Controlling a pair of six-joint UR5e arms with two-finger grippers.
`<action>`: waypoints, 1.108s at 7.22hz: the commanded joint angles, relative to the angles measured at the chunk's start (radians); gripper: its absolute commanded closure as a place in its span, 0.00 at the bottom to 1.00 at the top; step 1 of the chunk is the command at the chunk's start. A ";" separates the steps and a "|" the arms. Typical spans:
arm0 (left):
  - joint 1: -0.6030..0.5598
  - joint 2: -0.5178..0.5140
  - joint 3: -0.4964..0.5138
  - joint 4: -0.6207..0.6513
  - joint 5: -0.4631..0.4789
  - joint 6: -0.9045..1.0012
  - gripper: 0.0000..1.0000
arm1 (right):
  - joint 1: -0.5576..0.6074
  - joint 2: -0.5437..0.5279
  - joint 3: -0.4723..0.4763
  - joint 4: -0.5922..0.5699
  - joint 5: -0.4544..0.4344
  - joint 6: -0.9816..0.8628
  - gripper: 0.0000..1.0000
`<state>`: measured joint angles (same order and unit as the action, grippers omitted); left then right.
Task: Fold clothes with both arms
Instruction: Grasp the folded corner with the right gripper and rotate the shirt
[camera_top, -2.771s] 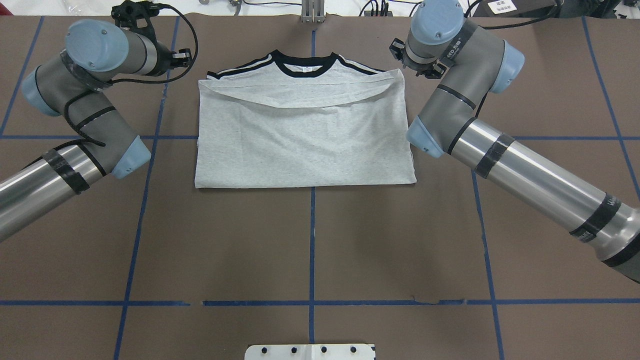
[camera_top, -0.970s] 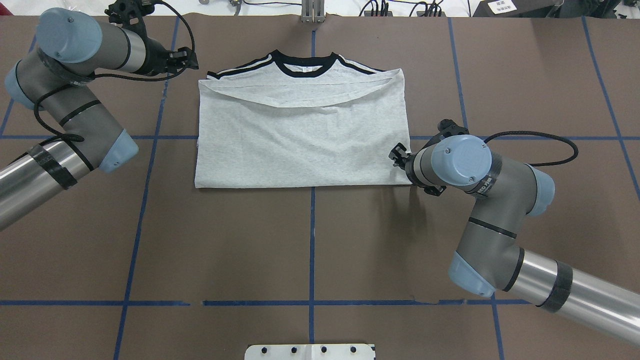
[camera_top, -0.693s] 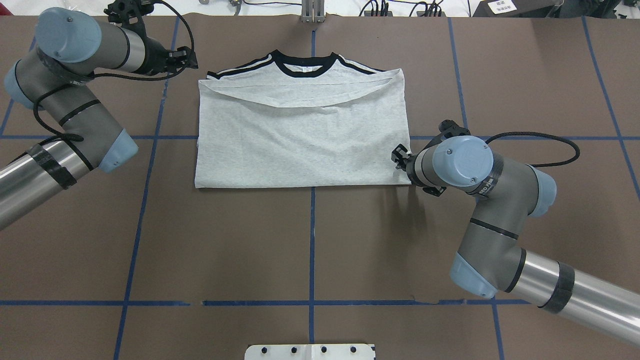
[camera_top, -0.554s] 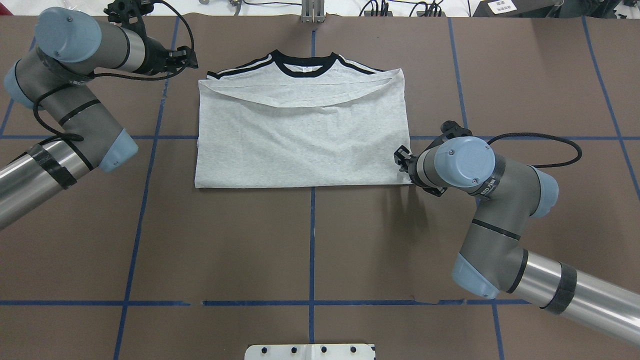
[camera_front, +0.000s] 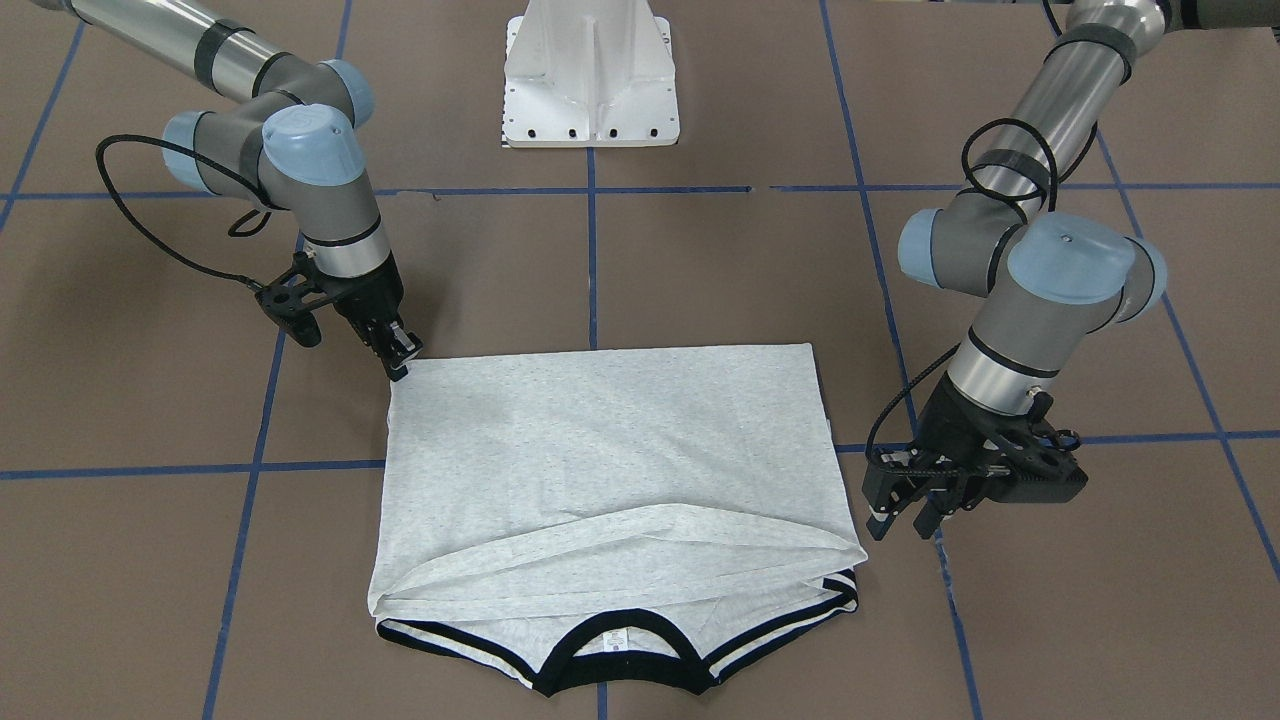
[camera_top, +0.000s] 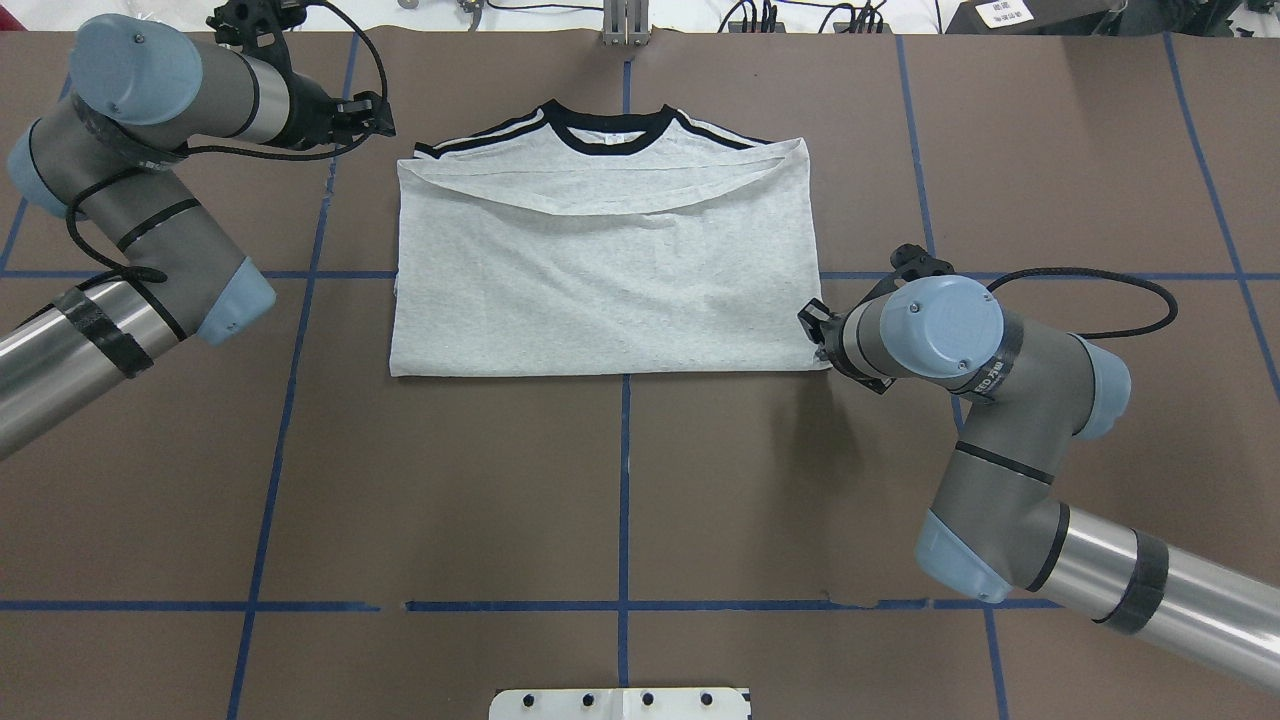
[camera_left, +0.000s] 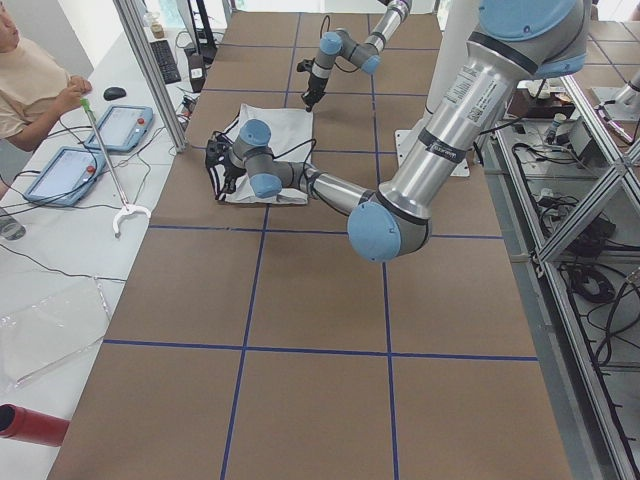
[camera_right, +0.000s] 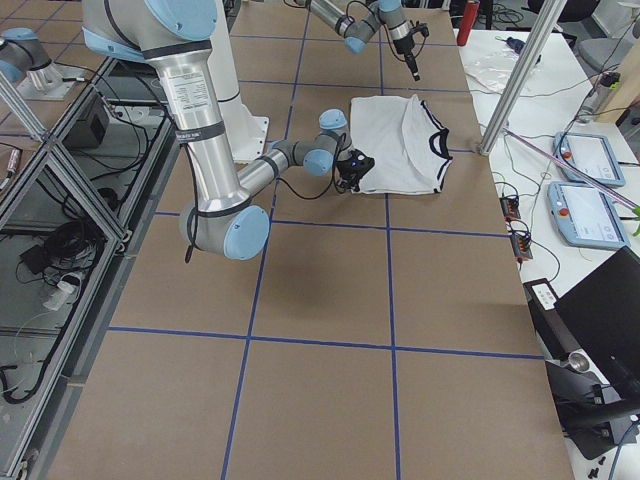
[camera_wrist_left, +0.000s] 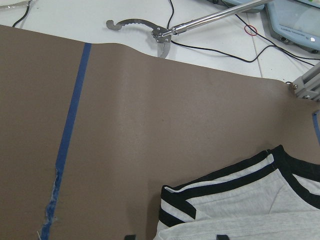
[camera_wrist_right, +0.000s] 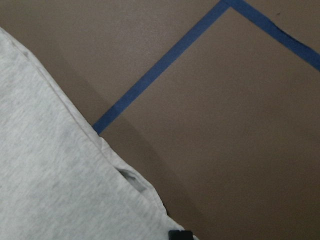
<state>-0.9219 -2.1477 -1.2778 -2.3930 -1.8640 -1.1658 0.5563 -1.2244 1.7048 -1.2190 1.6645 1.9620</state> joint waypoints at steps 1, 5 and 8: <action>0.000 -0.001 -0.003 0.000 -0.003 0.001 0.39 | 0.001 -0.091 0.135 -0.008 0.044 0.001 1.00; 0.011 0.072 -0.219 0.043 -0.115 -0.090 0.00 | -0.169 -0.203 0.445 -0.285 0.179 0.012 1.00; 0.067 0.152 -0.507 0.216 -0.193 -0.202 0.01 | -0.336 -0.295 0.524 -0.307 0.319 0.017 1.00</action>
<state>-0.8886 -2.0376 -1.6634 -2.2448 -2.0374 -1.3448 0.3119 -1.4796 2.1971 -1.5208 1.9547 1.9759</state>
